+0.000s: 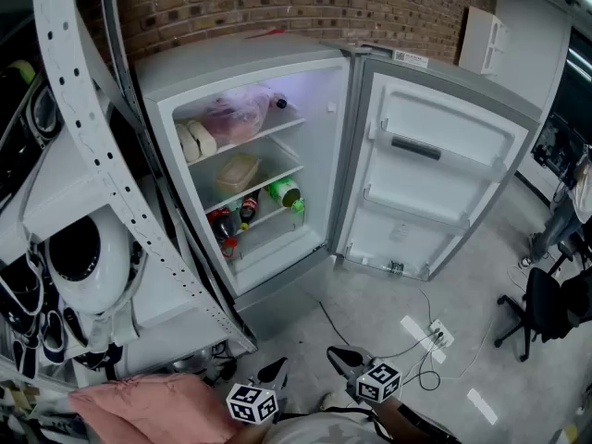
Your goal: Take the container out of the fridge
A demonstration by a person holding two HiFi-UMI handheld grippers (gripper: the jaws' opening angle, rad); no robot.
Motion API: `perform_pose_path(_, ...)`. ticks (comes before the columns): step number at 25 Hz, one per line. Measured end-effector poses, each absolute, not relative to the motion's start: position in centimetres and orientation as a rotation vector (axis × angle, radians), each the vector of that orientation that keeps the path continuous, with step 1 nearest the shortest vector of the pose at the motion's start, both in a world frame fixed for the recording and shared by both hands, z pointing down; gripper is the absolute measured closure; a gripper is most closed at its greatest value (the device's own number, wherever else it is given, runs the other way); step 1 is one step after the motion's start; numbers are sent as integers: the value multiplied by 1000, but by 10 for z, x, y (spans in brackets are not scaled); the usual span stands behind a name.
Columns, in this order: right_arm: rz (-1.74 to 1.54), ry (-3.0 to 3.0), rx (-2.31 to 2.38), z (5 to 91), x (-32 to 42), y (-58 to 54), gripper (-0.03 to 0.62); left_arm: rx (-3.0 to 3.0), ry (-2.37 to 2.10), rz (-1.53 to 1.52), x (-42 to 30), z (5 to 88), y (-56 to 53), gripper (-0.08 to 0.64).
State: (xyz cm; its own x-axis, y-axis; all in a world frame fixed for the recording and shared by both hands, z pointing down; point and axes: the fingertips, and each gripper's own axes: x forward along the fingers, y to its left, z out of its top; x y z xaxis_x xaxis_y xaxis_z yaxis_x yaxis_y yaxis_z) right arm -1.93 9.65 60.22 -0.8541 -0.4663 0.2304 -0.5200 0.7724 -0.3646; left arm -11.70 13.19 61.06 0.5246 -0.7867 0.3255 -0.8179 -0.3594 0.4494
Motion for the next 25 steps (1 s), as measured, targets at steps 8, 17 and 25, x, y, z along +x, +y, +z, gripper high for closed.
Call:
perform_pose_path(8,618,-2859,795,596,6,86,588,2178,-1330,68,-103,610,130,560)
perform_pose_path(17,606,-2883,789,593,20,84,586,2156,-1350,71,-88,612,131,560)
perform_pose_path(25,626,-2872,772,601,37,84,586,2141,-1348,89,-69,615,130,560)
